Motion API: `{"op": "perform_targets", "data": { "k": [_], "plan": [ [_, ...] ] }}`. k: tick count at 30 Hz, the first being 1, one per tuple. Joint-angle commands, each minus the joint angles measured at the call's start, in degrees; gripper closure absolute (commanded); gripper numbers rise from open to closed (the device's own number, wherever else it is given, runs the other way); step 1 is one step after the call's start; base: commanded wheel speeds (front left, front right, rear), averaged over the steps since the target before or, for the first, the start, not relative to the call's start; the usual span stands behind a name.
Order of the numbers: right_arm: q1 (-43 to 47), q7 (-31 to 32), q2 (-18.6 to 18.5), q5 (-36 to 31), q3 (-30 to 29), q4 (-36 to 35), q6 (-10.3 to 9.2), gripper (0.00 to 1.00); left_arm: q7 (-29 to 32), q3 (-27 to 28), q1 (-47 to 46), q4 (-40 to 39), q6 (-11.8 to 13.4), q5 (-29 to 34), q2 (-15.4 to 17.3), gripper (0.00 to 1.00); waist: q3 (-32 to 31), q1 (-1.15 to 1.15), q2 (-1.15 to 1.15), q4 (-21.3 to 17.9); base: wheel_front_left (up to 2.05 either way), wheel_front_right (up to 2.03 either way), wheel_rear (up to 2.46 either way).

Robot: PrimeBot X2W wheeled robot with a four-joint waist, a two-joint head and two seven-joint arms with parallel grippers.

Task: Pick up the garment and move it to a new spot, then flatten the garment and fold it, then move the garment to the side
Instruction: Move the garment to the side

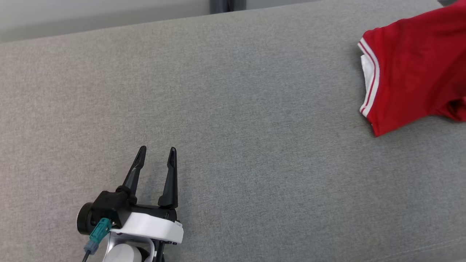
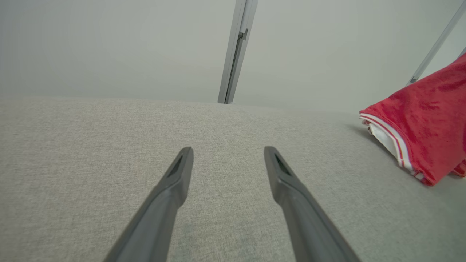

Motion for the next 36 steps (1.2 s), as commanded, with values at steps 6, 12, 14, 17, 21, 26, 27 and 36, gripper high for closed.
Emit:
{"op": "perform_targets", "data": {
  "k": [6, 12, 14, 17, 21, 26, 27, 36],
  "plan": [
    [1.5, -5.7, -3.0, -4.9, -3.3, 6.4, -0.02, 1.0, -0.2, 0.2, -0.3, 0.1, -0.3, 1.1, 1.0, 0.0, 2.5, 0.0, 0.0, 2.3, 0.0, 0.0, 0.0],
    [0.0, -11.4, -3.9, -11.6, -6.8, 12.0, -0.02, 1.0, 0.0, 0.5, -0.4, -0.9, 0.1, 1.8, 2.4, 0.0, 5.3, 0.0, 0.0, 4.2, 0.0, 0.0, 0.0],
    [-0.8, -12.9, -4.3, -13.8, -7.8, 13.4, -0.02, 1.0, 0.4, 0.4, -0.5, -1.5, 0.2, 2.0, 3.0, 0.0, 6.3, 0.0, 0.0, 4.8, 0.0, 0.0, 0.0],
    [-2.1, -14.6, -4.3, -16.5, -9.5, 15.4, -0.02, 1.0, 1.0, 0.2, -0.6, -2.6, 0.3, 2.2, 3.6, 0.0, 7.6, 0.0, 0.0, 5.4, 0.0, 0.0, 0.0],
    [-3.9, -15.5, -4.4, -19.3, -12.6, 17.4, -0.02, 1.0, 1.7, 0.0, -0.5, -3.9, 0.5, 2.5, 4.4, 0.0, 9.1, 0.0, 0.0, 6.1, 0.0, 0.0, 0.0],
    [-5.4, -18.5, -4.4, -23.3, -15.7, 18.6, -0.02, 0.0, 2.4, 0.1, -0.2, -5.3, 0.9, 2.7, 5.1, 0.0, 10.5, 0.0, 0.0, 6.4, 0.0, 0.0, 0.0],
    [-5.6, -19.3, -4.5, -24.2, -16.2, 18.6, -0.02, 0.0, 2.5, 0.1, -0.1, -5.5, 1.0, 2.7, 5.2, 0.0, 10.7, 0.0, 0.0, 6.4, 0.0, 0.0, 0.0],
    [-6.2, -25.0, -0.3, -27.3, -19.6, 20.3, -0.02, 0.0, 3.2, -0.1, -1.0, -6.3, 1.5, 2.7, 5.8, 0.0, 10.9, 0.0, 0.0, 5.1, 0.0, 0.0, 0.0]
  ]
}}
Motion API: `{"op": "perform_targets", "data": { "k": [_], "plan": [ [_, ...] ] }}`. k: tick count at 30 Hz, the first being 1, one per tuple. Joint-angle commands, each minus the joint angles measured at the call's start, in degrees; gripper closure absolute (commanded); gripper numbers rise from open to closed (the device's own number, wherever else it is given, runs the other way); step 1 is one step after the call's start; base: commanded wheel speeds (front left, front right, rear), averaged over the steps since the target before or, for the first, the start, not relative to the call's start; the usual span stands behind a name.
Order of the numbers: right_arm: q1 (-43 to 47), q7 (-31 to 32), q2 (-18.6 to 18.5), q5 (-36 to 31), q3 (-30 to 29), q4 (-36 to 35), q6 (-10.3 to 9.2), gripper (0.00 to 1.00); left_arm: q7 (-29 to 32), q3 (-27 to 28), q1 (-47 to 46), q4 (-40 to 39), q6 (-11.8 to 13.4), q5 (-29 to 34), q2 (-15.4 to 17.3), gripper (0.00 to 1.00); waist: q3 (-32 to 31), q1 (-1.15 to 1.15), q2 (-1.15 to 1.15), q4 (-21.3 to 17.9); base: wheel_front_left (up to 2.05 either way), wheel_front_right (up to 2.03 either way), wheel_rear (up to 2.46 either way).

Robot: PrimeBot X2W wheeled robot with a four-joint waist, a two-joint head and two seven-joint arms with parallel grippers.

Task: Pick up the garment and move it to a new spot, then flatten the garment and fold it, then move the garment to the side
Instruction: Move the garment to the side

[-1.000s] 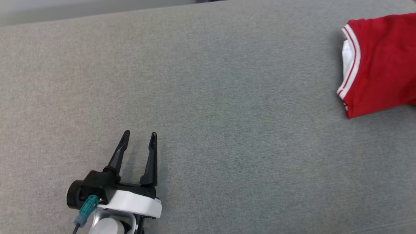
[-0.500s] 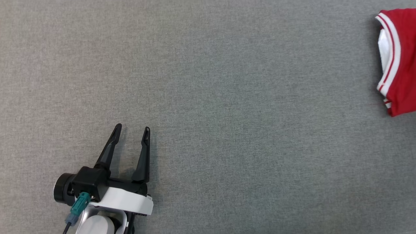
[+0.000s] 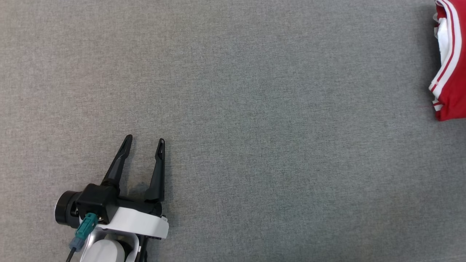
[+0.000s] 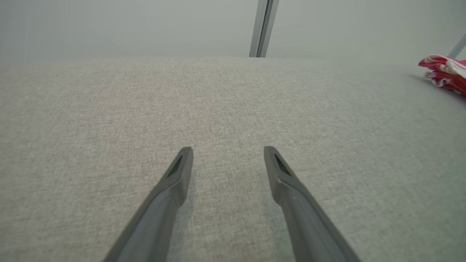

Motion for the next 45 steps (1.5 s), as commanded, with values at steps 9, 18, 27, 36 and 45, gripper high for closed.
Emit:
{"op": "perform_targets", "data": {
  "k": [9, 18, 27, 36, 45],
  "plan": [
    [0.3, -5.1, 4.8, 2.0, 0.1, 1.5, -0.01, 0.0, -0.2, 0.6, -1.7, 0.2, -0.3, -1.6, 0.3, 0.0, -2.4, 0.0, 0.0, -1.5, 0.0, 0.0, 0.0],
    [4.3, -9.5, 10.5, 12.7, 6.5, -2.6, -0.01, 0.0, -1.8, 2.0, -4.2, 3.8, 0.0, -3.3, -0.7, 0.0, -7.8, 0.0, 0.0, -1.8, 0.0, 0.0, 0.0],
    [16.6, -10.2, 14.7, 22.6, 10.1, -15.2, -0.01, 0.0, -3.3, 4.5, -4.2, 10.0, -0.3, -6.6, -3.0, 0.0, -14.7, 0.0, 0.0, -0.9, 0.0, 0.0, 0.0],
    [33.7, -9.8, 20.6, 21.6, 6.9, -33.0, -0.01, 0.0, -3.4, 5.0, -2.1, 13.4, -0.4, -6.2, -4.5, 0.0, -19.3, 0.0, 0.0, 1.7, 0.0, 0.0, 0.0],
    [48.9, -8.2, 29.6, 17.2, 3.9, -49.3, 0.0, 0.0, -3.4, 4.0, 1.3, 11.7, 0.3, -4.1, -5.0, 0.0, -22.3, 0.0, 0.0, 4.1, 0.0, 0.0, 0.0]
  ]
}}
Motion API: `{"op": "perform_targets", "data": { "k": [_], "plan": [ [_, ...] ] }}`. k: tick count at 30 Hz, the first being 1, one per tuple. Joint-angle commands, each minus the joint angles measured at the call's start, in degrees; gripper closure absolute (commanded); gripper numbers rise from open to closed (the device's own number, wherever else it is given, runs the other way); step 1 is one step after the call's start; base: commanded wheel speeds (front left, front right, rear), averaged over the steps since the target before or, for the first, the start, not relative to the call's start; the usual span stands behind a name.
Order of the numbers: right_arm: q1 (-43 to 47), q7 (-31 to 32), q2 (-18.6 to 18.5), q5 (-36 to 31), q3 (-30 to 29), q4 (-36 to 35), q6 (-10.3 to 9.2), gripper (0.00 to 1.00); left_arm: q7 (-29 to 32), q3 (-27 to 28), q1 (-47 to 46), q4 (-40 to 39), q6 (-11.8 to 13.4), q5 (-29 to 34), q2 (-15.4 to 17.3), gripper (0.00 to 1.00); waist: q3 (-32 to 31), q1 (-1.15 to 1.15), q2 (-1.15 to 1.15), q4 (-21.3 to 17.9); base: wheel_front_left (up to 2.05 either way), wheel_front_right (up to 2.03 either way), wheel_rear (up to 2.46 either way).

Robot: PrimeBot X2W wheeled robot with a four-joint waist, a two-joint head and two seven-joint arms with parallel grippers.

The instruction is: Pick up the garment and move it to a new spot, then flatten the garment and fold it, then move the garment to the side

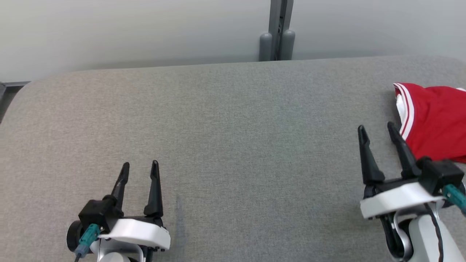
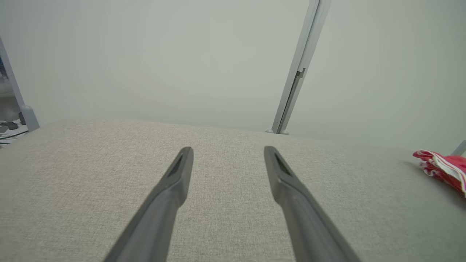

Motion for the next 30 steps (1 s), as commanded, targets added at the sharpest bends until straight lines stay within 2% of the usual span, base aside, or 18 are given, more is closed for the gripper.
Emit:
{"op": "perform_targets", "data": {
  "k": [1, 3, 4, 30],
  "plan": [
    [1.9, 0.1, 0.0, -0.2, -0.4, -1.5, 0.01, 0.0, -0.2, -0.2, 0.8, -0.6, 0.2, 0.5, 0.2, 0.0, -0.6, 0.0, 0.0, 0.7, 0.0, 0.0, 0.0],
    [3.0, 0.0, 0.2, -0.7, -0.7, -2.3, 0.0, 0.0, -0.2, -0.3, 1.3, -1.0, 0.3, 0.6, 0.2, 0.0, -0.7, 0.0, 0.0, 1.0, 0.0, 0.0, 0.0],
    [10.6, -1.4, 0.4, 4.7, -1.3, -2.4, 0.01, 0.0, -0.2, -0.8, 4.6, -0.2, 1.2, -0.2, -0.1, 0.0, -1.5, 0.0, 0.0, 2.6, 0.0, 0.0, 0.0],
    [11.9, -1.0, 0.4, 6.1, 0.1, -0.1, 0.01, 0.0, -0.2, -0.9, 5.1, 2.4, 0.4, 0.3, -0.2, 0.0, -3.5, 0.0, 0.0, 2.3, 0.0, 0.0, 0.0]
  ]
}}
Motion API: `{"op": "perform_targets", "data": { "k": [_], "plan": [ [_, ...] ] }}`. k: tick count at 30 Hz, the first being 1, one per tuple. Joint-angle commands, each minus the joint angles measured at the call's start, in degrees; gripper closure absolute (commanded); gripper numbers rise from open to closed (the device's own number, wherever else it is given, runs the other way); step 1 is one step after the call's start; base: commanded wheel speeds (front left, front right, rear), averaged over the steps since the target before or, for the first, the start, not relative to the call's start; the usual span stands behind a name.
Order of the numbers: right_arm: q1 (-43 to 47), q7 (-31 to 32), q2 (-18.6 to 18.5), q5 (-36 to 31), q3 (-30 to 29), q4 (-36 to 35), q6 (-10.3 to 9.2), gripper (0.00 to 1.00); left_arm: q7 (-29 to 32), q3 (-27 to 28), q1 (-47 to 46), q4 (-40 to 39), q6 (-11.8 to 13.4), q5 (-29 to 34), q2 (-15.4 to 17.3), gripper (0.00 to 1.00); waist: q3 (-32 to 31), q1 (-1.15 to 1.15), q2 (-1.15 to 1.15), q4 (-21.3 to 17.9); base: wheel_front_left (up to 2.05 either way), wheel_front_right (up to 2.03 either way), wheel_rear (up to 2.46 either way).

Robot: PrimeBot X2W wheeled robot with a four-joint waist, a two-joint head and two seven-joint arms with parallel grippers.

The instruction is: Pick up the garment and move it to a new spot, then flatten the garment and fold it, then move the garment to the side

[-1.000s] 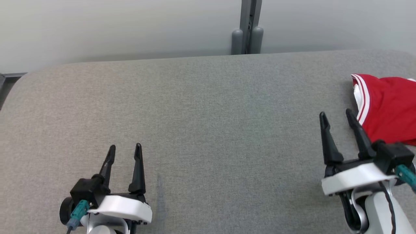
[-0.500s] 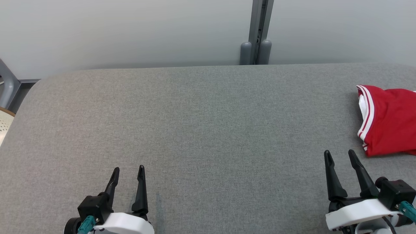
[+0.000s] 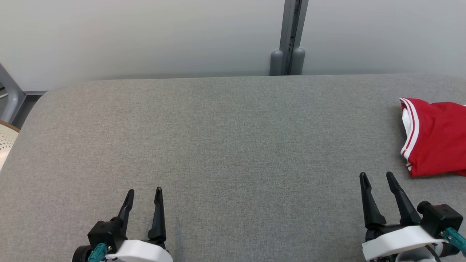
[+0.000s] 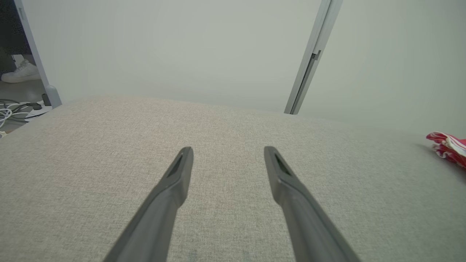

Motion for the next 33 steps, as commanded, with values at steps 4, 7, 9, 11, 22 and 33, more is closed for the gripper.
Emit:
{"op": "perform_targets", "data": {
  "k": [4, 7, 9, 11, 22, 33],
  "plan": [
    [0.2, 0.1, 0.1, 0.2, 0.1, 0.5, 0.0, 1.0, 0.2, 0.0, 0.3, 0.5, -0.1, -0.2, -0.1, 1.0, -0.1, 0.0, 0.0, 0.0, 0.0, 0.0, 0.0],
    [1.3, 0.1, 0.6, 0.0, 0.2, 2.3, 0.0, 1.0, 0.4, -0.2, 1.4, 2.2, 0.0, 0.0, -0.3, 1.0, -0.1, 0.0, 0.0, 0.0, 0.0, 0.0, 0.0],
    [1.5, 0.2, 0.7, 0.7, 0.1, 2.4, 0.0, 1.0, 0.5, -0.1, 1.5, 2.3, -0.1, -0.7, -0.3, 1.0, -0.2, 0.0, 0.0, 0.0, 0.0, 0.0, 0.0],
    [1.3, 0.8, 0.6, 2.9, 0.0, 2.3, 0.0, 1.0, 1.1, 0.3, 1.3, 2.2, -0.5, -2.8, -0.3, 1.0, -0.2, 0.0, 0.0, -0.1, 0.0, 0.0, 0.0],
    [0.5, 3.6, 0.2, 14.2, -1.0, 1.9, 0.0, 1.0, 3.9, 2.5, 0.1, 1.7, -2.4, -13.8, 0.0, 1.0, -0.4, 0.0, 0.0, -0.3, 0.0, 0.0, 0.0],
    [-0.1, 6.1, -0.1, 23.9, -2.0, 1.5, 0.0, 1.0, 6.4, 4.5, -0.9, 1.1, -4.1, -23.3, 0.2, 1.0, -0.6, 0.0, 0.0, -0.6, 0.0, 0.0, 0.0]
  ]
}}
